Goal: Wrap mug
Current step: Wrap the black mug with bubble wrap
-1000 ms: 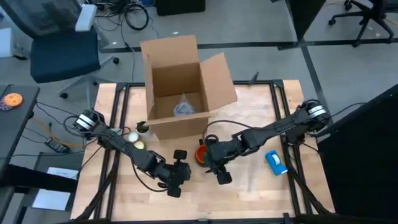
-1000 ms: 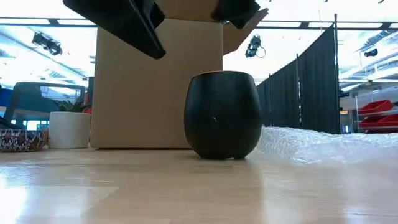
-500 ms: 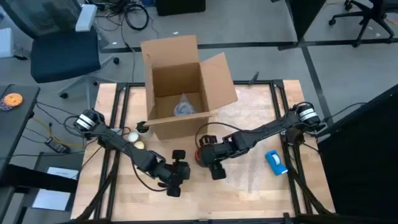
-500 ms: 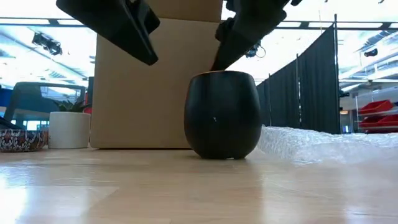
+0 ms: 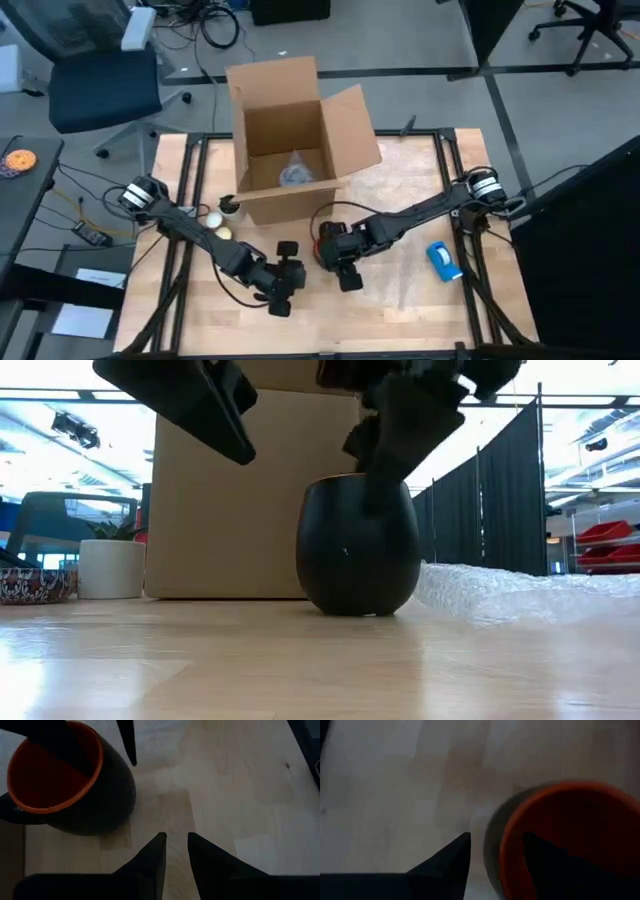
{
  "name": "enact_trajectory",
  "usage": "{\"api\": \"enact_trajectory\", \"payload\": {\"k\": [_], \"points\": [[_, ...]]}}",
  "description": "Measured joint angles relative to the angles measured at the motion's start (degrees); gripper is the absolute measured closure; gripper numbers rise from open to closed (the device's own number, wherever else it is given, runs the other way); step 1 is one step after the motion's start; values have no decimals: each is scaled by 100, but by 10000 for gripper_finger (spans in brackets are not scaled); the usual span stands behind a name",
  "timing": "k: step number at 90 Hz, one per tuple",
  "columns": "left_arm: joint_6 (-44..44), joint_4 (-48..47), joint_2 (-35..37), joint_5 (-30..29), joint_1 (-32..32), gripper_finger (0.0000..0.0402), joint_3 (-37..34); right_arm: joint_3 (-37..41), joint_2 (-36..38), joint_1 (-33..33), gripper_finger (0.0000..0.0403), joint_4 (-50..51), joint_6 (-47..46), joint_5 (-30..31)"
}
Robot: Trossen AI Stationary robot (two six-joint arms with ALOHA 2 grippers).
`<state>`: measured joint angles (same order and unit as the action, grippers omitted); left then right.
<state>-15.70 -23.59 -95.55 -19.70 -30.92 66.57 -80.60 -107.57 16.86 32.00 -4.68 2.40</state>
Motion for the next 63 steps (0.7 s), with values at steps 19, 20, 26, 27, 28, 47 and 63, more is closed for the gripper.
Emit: {"api": "enact_trajectory", "payload": {"k": [19, 20, 26, 27, 28, 47, 63], "points": [[0, -17, 0, -9, 0, 337, 0, -2, -31, -23, 300, -34, -25, -112], [-1, -16, -1, -11, 0, 337, 0, -2, -32, -24, 304, -47, -25, -112], [-1, -15, -2, -13, 0, 337, -1, -2, -33, -24, 334, -53, -27, -173], [-2, -18, -2, -13, 0, 337, -2, -2, -33, -24, 340, -61, -27, -189], [-1, -19, -2, -13, 0, 337, -2, -2, -34, -24, 346, -69, -28, -205], [-11, -164, -2, -15, 0, 337, -2, 4, -36, -48, 395, -189, -169, -500], [-260, -700, -2, -20, 0, 337, -2, -79, 83, -1, 401, -152, -175, -379]]}}
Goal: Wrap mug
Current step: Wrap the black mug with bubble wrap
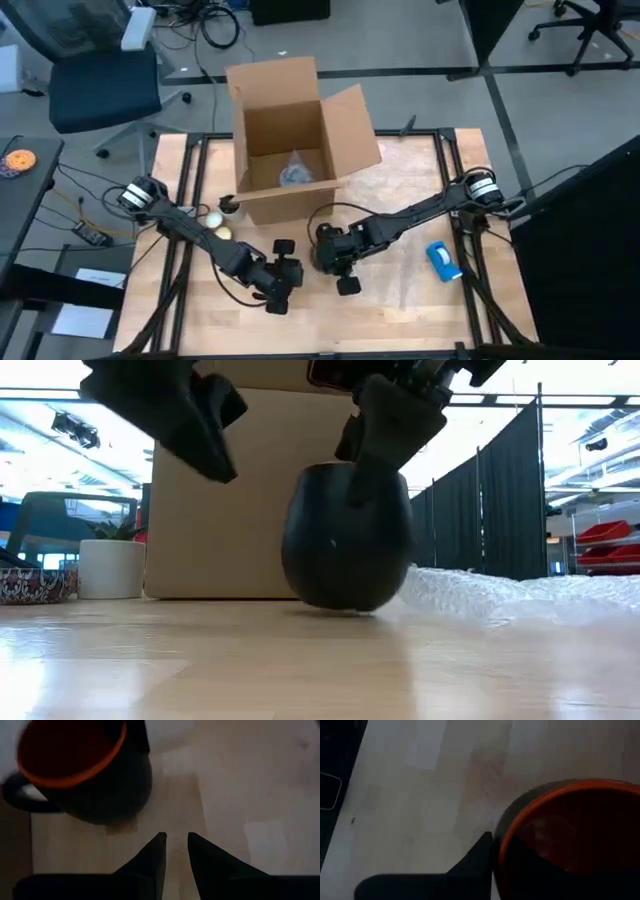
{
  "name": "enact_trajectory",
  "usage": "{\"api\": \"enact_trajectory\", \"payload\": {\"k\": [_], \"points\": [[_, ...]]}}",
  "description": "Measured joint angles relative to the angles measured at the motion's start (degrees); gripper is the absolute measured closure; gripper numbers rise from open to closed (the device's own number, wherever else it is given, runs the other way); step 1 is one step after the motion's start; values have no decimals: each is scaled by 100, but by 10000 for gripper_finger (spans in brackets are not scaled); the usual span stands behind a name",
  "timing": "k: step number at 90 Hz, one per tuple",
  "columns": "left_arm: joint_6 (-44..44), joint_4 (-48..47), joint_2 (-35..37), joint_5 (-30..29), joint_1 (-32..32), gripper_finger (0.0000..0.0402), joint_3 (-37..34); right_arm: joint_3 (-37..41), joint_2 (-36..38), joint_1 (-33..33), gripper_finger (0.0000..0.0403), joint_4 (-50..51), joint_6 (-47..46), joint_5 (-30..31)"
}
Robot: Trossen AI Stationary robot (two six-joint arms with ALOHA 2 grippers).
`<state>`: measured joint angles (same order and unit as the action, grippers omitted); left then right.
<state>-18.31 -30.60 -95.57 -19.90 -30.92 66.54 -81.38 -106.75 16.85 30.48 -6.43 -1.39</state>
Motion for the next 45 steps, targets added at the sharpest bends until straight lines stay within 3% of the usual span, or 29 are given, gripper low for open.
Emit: {"api": "enact_trajectory", "payload": {"k": [19, 45], "points": [[-203, -349, 0, 2, 0, 337, 0, -529, 568, 211, 402, 1266, -252, 704], [-339, -369, 0, 0, 0, 337, 0, -157, 871, 238, 403, 3458, -1661, 1107]]}}
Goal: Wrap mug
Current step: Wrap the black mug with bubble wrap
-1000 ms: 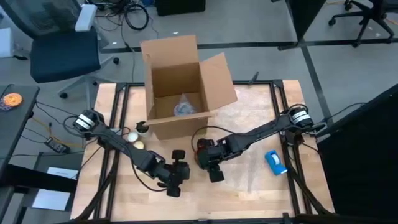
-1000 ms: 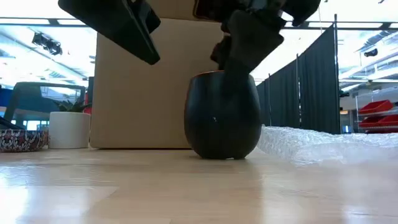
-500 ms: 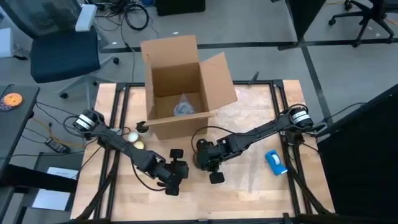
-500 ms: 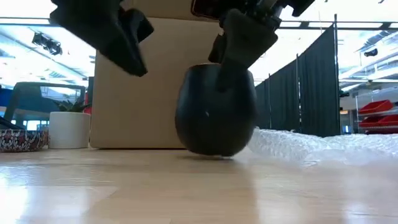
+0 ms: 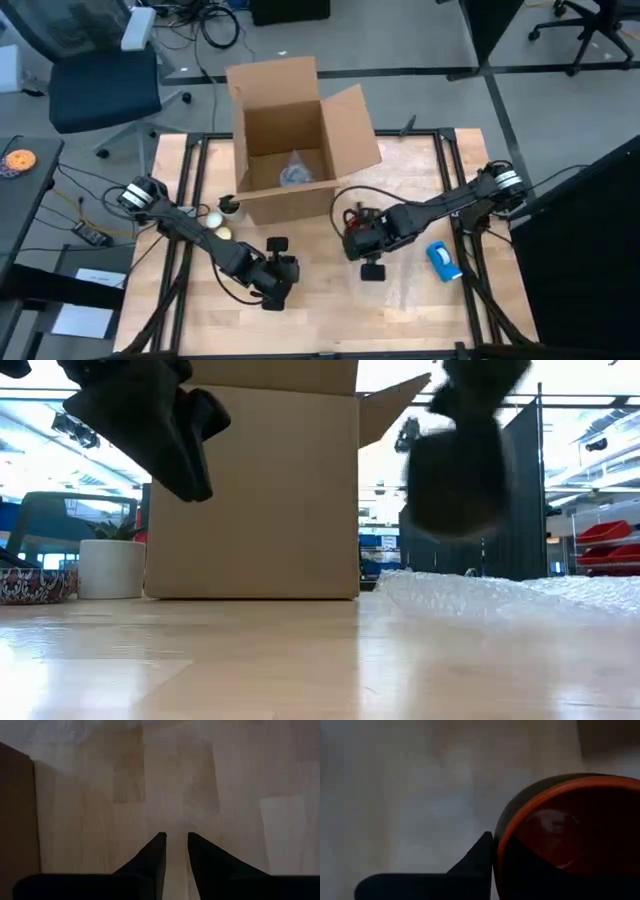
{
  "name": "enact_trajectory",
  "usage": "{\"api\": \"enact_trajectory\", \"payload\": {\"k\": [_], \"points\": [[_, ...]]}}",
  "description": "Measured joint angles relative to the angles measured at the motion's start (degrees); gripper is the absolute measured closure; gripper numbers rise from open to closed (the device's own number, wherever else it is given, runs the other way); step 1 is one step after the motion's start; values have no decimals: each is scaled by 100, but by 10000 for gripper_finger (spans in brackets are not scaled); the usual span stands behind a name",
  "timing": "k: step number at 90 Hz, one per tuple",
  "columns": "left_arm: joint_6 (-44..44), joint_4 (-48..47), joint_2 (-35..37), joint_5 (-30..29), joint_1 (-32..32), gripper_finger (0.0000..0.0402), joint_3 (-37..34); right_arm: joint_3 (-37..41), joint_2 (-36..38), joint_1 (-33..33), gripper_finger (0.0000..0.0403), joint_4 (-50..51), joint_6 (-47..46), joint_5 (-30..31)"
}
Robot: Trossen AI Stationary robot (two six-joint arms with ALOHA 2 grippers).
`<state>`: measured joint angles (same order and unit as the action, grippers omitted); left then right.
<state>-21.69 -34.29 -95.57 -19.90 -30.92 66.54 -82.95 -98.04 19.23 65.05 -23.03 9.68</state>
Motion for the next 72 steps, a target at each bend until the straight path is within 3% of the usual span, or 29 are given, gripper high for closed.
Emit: {"api": "enact_trajectory", "payload": {"k": [14, 31, 59, 72], "points": [[169, 619, 2, -39, 0, 337, 0, 576, -17, -29, 403, -476, -196, -299], [560, 1307, -1, -59, 0, 337, 2, 1100, -86, -31, 403, -1871, -266, -953], [802, 1824, -42, -122, 0, 337, 2, 1098, -396, 6, 402, -3817, 277, -1296], [802, 1885, -42, -122, 0, 337, -31, 744, -362, 27, 402, -3731, 492, -1488]]}}
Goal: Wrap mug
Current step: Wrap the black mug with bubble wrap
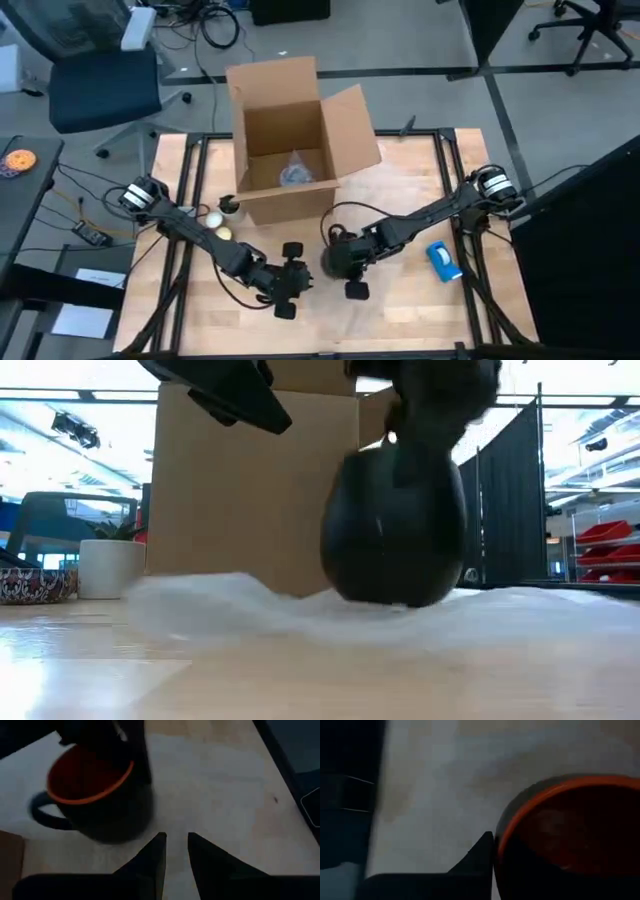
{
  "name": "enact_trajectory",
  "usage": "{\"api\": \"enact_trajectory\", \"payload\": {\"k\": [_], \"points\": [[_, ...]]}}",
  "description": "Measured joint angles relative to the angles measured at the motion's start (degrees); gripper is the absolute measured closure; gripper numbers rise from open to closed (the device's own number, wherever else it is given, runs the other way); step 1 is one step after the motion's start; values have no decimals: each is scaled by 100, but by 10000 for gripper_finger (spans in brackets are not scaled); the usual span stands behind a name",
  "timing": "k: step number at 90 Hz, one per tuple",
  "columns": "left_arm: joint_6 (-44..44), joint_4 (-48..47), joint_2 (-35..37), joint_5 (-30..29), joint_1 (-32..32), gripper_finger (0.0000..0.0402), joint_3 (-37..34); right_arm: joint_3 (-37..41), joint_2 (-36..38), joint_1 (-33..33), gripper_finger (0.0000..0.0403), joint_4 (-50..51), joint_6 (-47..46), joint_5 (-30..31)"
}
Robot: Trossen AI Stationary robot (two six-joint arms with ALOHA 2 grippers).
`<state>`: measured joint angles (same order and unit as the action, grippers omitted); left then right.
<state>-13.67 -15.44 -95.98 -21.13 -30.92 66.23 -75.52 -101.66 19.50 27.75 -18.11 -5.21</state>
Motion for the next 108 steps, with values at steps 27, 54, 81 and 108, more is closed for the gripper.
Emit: {"api": "enact_trajectory", "payload": {"k": [27, 54, 81, 108], "points": [[13, 580, -4, 0, 0, 337, -436, -399, 281, -14, 402, 2183, -368, 975], [11, 1759, -4, 24, 131, 337, -1156, 125, 249, -6, 402, 1902, -767, 800], [-72, 1836, -4, 133, 252, 337, -1405, 225, 259, -10, 402, 1423, -588, 999], [-79, 1566, -4, 144, 249, 337, -1407, 218, 264, -7, 403, 1396, -835, 756]]}}
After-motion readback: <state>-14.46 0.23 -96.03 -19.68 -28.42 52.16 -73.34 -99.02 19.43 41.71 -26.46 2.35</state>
